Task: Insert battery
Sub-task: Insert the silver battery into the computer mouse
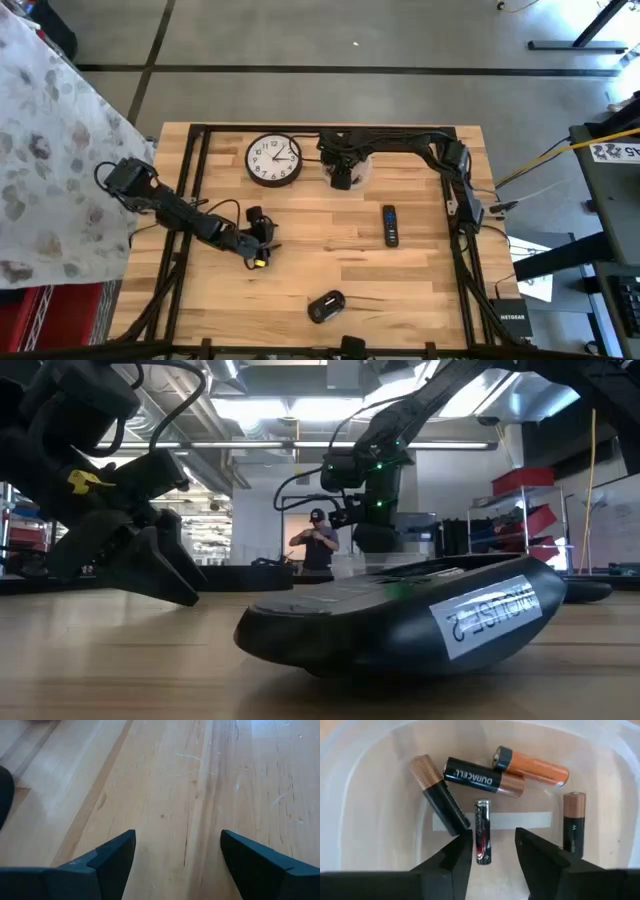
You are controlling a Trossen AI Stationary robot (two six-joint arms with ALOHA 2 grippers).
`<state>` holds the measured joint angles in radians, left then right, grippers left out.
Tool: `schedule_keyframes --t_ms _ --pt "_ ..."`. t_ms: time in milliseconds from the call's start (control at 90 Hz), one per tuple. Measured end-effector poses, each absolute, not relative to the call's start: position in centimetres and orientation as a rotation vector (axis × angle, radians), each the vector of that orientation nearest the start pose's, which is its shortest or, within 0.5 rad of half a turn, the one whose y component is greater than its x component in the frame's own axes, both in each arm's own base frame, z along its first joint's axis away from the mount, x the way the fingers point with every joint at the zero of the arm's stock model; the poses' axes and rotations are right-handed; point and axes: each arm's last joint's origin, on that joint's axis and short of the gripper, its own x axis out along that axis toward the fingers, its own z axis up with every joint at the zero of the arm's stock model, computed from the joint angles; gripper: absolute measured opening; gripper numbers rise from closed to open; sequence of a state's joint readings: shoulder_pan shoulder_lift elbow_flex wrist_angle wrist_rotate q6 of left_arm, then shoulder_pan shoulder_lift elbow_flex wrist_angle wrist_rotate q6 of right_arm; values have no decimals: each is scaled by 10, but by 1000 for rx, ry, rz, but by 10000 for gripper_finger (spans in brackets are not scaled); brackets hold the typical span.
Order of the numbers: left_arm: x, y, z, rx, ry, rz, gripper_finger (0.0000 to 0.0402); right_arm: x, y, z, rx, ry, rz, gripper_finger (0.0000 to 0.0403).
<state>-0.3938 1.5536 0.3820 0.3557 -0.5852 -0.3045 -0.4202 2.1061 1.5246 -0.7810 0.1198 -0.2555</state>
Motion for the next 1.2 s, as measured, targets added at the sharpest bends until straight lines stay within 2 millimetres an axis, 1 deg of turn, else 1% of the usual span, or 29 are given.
schedule_keyframes --t_ms 189,289,511,556,600,711,744,811,867,1011,1044,1144,1200 --pt "218 -73 98 90 682 283 276 369 -170 154 -55 1470 -222 138" --pt "218 -73 98 90 682 282 276 370 -169 153 -86 1463 -185 138" --pt "218 -73 98 90 682 282 276 373 -169 140 -58 1475 -149 135" --pt "218 -73 98 90 682 282 276 373 -169 137 -45 1482 -151 125" --pt "218 -73 98 89 682 282 276 373 -169 134 -21 1489 -161 105" --pt "218 -73 98 89 683 282 276 374 -168 129 6 1495 -158 27" --pt "218 -73 98 89 683 282 276 374 -168 129 8 1495 -159 16" --pt "218 -73 98 89 683 282 276 374 -168 129 14 1499 -187 16" --pt "218 -73 98 89 683 282 276 375 -166 135 5 1496 -208 10" --pt "218 -73 98 86 682 283 276 375 -165 156 1 1445 -233 4" --pt "218 -73 98 84 682 284 276 375 -165 164 -1 1427 -239 3" --pt "218 -73 98 83 682 284 276 373 -163 194 -16 1357 -258 2" --pt "218 -73 98 82 682 284 276 370 -161 204 -19 1343 -262 2"
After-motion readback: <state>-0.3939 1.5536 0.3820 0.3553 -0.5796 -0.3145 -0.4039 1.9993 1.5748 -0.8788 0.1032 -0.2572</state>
